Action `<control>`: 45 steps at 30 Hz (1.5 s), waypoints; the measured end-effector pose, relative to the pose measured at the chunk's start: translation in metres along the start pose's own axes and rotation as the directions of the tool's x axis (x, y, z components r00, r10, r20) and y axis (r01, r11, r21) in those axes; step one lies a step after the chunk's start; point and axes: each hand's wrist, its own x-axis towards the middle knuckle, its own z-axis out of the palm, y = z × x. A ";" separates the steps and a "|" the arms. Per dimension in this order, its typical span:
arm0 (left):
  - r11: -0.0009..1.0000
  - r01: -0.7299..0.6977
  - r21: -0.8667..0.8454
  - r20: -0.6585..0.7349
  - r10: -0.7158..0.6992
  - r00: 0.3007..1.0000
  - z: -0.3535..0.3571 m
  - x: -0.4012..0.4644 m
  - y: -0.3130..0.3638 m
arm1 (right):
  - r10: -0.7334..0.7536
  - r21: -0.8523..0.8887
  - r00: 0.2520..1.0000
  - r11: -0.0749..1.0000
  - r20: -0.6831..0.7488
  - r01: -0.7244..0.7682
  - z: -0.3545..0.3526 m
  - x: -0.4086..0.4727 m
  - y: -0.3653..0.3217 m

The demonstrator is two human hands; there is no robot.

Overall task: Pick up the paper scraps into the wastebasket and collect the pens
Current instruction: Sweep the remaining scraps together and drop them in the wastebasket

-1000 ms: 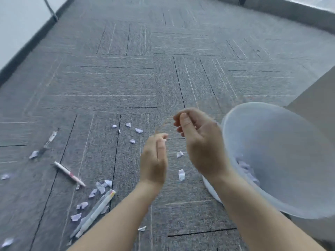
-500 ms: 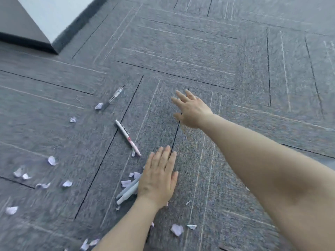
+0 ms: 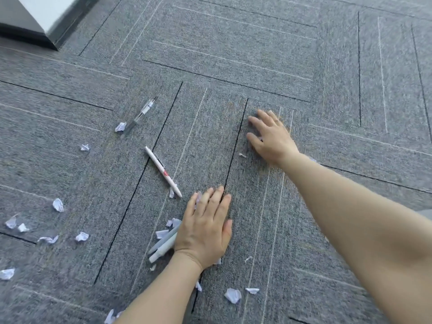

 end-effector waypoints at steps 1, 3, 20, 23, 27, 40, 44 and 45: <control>1.000 0.006 0.001 0.003 -0.006 1.000 0.000 0.000 0.000 | -0.014 0.023 1.000 1.000 0.004 0.013 -0.001 -0.002 0.000; 1.000 0.010 -0.006 0.000 -0.010 1.000 -0.001 -0.001 0.001 | -0.072 0.043 0.997 0.996 0.005 0.072 -0.001 -0.025 0.000; 0.998 0.057 -0.006 -0.123 -0.057 0.991 -0.021 0.021 0.014 | 0.043 0.144 0.981 0.989 -0.186 -0.016 0.013 -0.143 0.013; 0.991 0.082 -0.109 -0.048 -0.087 0.995 -0.026 0.058 0.033 | 0.317 0.184 0.934 0.940 -0.166 -0.286 0.003 -0.133 0.038; 0.950 0.150 -0.275 0.107 -0.125 0.986 -0.020 0.111 0.051 | 0.301 0.201 0.953 0.936 -0.037 -0.288 -0.005 -0.132 0.047; 0.956 0.069 -0.287 -0.024 -0.079 0.997 -0.014 0.098 0.077 | 0.334 0.240 0.933 0.925 -0.133 -0.296 0.011 -0.203 0.070; 0.917 -0.032 -0.398 0.057 0.060 0.997 -0.017 0.105 0.084 | 0.086 0.376 0.991 0.926 -0.103 -0.041 0.018 -0.232 0.042; 0.890 -0.104 -0.444 0.028 0.129 0.991 -0.018 0.100 0.085 | 0.017 0.415 0.994 0.909 -0.105 0.028 0.021 -0.240 0.033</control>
